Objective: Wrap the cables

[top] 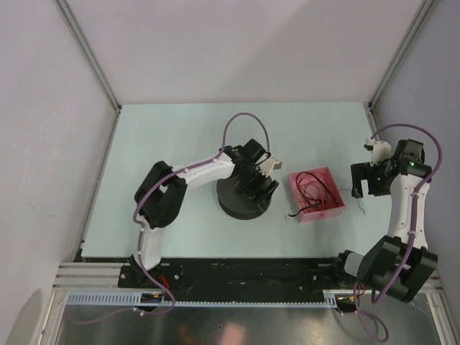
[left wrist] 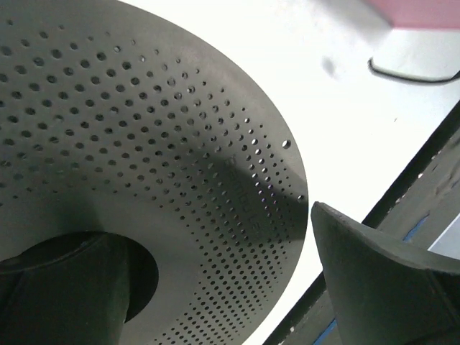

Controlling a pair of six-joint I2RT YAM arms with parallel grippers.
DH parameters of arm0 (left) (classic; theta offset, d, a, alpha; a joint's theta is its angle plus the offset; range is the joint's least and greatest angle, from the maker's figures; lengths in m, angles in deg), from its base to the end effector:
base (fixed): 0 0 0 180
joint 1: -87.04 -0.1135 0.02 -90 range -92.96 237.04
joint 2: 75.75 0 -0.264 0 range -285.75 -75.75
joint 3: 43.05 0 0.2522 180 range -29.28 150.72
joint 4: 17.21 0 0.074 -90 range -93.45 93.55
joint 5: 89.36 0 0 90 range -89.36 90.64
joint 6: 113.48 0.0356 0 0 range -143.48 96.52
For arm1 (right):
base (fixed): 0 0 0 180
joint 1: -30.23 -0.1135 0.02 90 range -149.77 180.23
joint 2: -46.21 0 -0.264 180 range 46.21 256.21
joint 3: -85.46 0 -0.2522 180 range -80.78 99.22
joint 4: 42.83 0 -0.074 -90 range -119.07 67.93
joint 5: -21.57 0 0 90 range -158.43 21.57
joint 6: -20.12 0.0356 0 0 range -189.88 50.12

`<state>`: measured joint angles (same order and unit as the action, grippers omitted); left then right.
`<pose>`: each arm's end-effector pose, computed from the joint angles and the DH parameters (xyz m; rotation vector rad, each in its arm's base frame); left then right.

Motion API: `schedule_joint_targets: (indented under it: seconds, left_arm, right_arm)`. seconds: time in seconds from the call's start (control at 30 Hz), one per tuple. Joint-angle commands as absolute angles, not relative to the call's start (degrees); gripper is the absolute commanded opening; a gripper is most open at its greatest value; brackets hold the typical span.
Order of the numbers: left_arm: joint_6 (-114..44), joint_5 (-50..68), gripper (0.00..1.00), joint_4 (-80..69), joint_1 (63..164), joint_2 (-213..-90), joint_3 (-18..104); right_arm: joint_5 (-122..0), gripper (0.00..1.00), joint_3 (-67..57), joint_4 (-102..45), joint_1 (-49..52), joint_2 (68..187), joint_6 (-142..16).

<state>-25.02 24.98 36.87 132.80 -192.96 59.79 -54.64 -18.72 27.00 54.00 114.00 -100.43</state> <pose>0.2854 -0.3141 0.1867 1.1872 2.6100 -0.7847 0.2059 -0.0814 0.2975 -0.2323 2.5878 -0.0184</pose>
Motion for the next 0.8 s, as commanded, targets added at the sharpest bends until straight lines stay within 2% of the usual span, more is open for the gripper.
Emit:
schedule_joint_targets:
  seconds: [0.0,0.2,0.63,0.7,0.77]
  left_arm:
    - [-23.6,21.58,0.99,39.13,131.14,-187.56,54.24]
    - [-19.68,21.62,0.99,39.14,129.12,-180.76,49.4]
    - [-11.69,27.58,0.99,39.21,125.45,-166.88,43.88]
    - [-10.49,26.71,0.99,39.21,125.39,-164.41,44.11]
    - [-9.31,25.55,0.99,39.19,125.41,-162.6,44.85]
  right_arm:
    - [-53.21,0.97,-16.64,27.99,55.51,117.5,-110.39]
    - [-49.0,0.81,-16.67,25.87,55.71,123.16,-115.68]
    - [-42.58,0.55,-16.7,18.97,54.74,133.4,-119.54]
    - [-42.15,0.44,-16.68,19.65,53.67,134.21,-120.79]
    - [-41.97,0.22,-16.7,21.21,52.42,134.17,-122.1]
